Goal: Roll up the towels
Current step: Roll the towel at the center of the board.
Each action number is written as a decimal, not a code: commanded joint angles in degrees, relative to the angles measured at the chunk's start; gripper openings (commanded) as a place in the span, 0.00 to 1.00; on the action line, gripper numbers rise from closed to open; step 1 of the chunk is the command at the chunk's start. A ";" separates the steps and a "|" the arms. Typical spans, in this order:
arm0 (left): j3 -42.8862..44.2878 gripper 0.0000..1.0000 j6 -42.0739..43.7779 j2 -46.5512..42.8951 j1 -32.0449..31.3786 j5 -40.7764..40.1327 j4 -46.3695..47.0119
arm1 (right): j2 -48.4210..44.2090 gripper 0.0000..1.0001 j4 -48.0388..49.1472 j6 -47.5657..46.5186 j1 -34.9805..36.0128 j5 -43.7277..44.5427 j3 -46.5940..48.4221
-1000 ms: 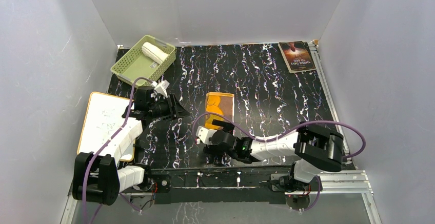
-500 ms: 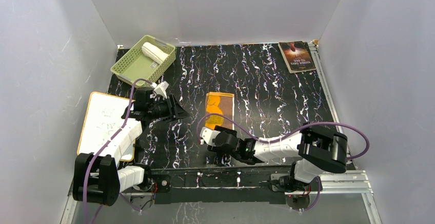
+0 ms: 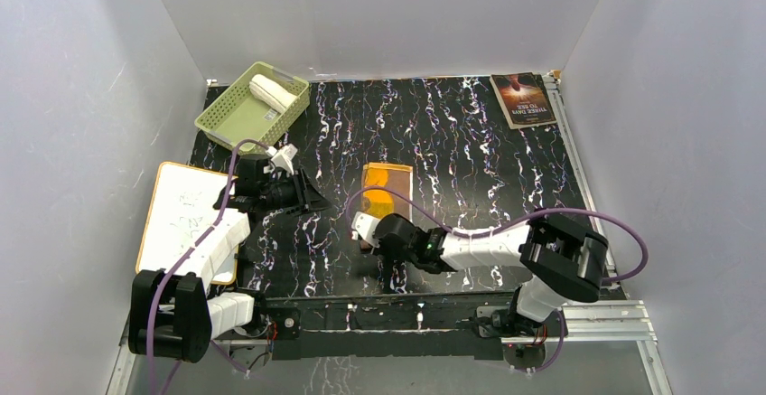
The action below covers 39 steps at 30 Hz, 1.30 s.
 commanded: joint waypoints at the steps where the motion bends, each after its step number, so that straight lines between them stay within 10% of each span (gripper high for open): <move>1: 2.29 0.24 2.74 -1.37 0.41 5.80 -2.57 | -1.28 0.00 -12.41 3.84 -1.79 -8.02 5.79; 11: 3.75 0.00 8.47 -0.22 0.41 11.34 -7.07 | -9.15 0.00 -12.08 19.71 -10.81 -31.57 8.69; 24: 1.65 0.00 3.71 -0.63 0.11 17.74 0.19 | 8.10 0.00 -25.36 18.68 -22.59 -55.35 23.20; 39: -1.49 0.00 -3.62 3.34 -10.65 14.86 10.82 | 18.25 0.00 -22.86 20.69 -26.94 -62.51 25.60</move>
